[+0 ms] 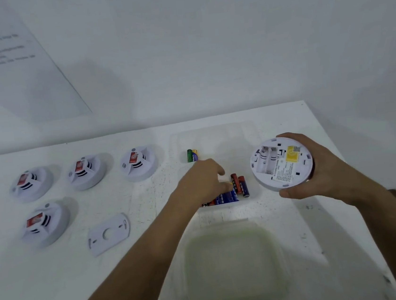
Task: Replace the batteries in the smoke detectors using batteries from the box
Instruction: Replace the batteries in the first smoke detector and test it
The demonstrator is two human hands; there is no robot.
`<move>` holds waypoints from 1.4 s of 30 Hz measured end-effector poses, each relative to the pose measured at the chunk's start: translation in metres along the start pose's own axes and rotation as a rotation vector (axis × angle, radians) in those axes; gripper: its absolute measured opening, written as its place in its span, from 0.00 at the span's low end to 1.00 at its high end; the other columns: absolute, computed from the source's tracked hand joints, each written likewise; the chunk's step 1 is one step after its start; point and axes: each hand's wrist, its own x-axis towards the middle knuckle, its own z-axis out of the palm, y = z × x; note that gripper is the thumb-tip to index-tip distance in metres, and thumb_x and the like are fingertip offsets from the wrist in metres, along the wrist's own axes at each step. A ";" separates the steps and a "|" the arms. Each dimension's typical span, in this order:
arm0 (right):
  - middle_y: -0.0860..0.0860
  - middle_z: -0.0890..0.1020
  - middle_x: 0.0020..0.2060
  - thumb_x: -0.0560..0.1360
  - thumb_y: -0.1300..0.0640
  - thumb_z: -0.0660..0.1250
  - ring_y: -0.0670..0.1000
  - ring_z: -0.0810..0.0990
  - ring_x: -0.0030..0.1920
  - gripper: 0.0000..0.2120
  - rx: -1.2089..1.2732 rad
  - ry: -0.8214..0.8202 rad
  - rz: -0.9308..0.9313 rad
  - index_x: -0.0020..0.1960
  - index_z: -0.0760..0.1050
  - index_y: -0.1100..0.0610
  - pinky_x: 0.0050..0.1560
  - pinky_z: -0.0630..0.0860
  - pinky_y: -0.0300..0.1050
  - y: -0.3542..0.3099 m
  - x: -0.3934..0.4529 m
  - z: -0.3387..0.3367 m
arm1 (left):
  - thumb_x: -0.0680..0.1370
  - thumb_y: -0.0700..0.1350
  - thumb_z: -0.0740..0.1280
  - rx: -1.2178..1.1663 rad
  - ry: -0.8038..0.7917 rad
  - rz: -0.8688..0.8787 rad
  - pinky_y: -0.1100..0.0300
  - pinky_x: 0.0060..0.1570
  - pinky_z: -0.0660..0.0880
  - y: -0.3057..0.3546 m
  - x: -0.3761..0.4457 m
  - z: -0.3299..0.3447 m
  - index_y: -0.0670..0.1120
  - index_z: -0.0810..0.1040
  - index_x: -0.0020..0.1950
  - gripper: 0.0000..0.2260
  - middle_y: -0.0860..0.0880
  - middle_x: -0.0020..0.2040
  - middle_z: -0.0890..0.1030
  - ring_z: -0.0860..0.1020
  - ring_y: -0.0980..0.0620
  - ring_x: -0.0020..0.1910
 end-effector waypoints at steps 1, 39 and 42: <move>0.41 0.79 0.58 0.51 0.50 0.81 0.44 0.79 0.60 0.46 0.004 0.003 -0.002 0.67 0.69 0.44 0.49 0.81 0.40 0.000 -0.003 0.000 | 0.75 0.56 0.70 0.006 -0.011 -0.002 0.56 0.58 0.74 -0.001 0.001 0.002 0.49 0.74 0.69 0.25 0.47 0.65 0.77 0.77 0.50 0.60; 0.47 0.78 0.60 0.57 0.64 0.81 0.52 0.78 0.62 0.45 0.058 -0.173 -0.091 0.70 0.68 0.53 0.54 0.79 0.41 -0.009 0.006 0.017 | 0.58 0.51 0.82 -0.579 0.040 0.416 0.58 0.58 0.78 0.017 -0.050 -0.014 0.59 0.73 0.68 0.40 0.55 0.59 0.75 0.80 0.55 0.56; 0.46 0.78 0.60 0.57 0.60 0.81 0.51 0.77 0.62 0.45 0.021 -0.185 -0.078 0.71 0.67 0.53 0.57 0.79 0.41 -0.006 0.009 0.017 | 0.59 0.44 0.83 -0.593 0.044 0.419 0.51 0.57 0.79 0.014 -0.046 -0.014 0.52 0.75 0.68 0.39 0.51 0.59 0.76 0.81 0.50 0.54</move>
